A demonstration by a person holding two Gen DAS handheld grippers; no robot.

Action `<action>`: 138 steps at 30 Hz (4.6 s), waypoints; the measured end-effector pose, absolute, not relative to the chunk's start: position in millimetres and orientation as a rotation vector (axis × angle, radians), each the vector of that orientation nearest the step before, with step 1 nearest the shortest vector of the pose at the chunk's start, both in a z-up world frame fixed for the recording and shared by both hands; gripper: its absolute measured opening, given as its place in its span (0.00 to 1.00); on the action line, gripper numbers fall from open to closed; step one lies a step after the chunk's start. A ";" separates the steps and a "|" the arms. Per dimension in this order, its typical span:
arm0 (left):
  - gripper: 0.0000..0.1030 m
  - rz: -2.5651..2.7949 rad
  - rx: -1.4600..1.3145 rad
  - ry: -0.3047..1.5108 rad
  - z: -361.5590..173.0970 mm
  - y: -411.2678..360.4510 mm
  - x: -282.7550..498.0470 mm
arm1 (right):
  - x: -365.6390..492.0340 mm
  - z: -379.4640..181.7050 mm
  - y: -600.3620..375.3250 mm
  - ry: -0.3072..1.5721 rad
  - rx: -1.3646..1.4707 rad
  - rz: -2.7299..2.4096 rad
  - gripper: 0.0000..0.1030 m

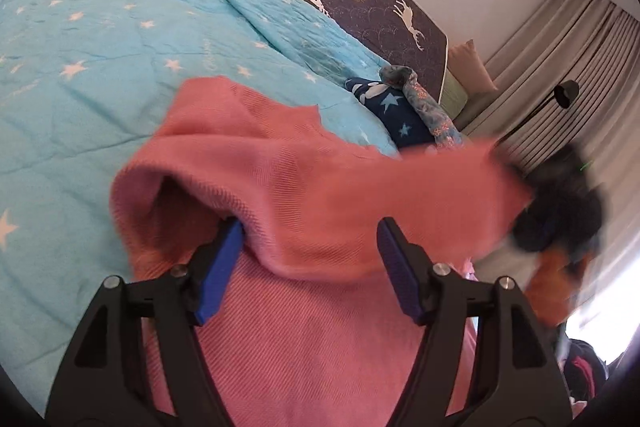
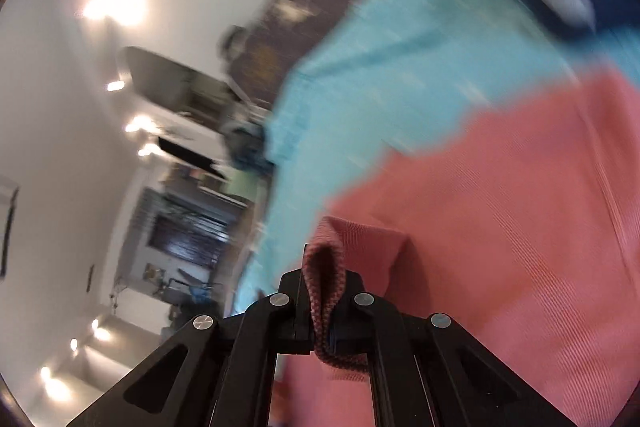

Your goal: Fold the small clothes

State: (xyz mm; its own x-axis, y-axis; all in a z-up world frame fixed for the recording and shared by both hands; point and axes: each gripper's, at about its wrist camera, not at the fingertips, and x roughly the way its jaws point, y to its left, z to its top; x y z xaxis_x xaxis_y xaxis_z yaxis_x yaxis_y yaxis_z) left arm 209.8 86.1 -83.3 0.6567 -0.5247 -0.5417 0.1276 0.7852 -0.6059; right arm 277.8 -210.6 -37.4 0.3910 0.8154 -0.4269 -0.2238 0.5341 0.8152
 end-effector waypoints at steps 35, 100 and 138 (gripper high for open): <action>0.74 -0.217 -0.340 0.748 -42.5 145.9 238.5 | 194.6 -103.9 -319.0 1.031 0.716 0.380 0.05; 0.62 -0.379 -0.248 0.882 -90.2 117.0 299.8 | 174.6 -90.7 -359.4 0.909 0.690 0.162 0.03; 0.55 -0.391 -0.341 0.921 -76.5 178.5 303.1 | 235.4 -84.9 -320.6 1.016 0.531 0.120 0.07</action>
State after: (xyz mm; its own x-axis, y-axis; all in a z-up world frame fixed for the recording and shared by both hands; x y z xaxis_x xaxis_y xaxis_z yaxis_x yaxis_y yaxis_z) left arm 303.1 178.5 -76.5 0.5444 -0.4649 -0.6982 0.1786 0.8775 -0.4450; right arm 235.4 -320.6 -84.9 0.5324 0.3361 -0.7769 0.1460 0.8676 0.4754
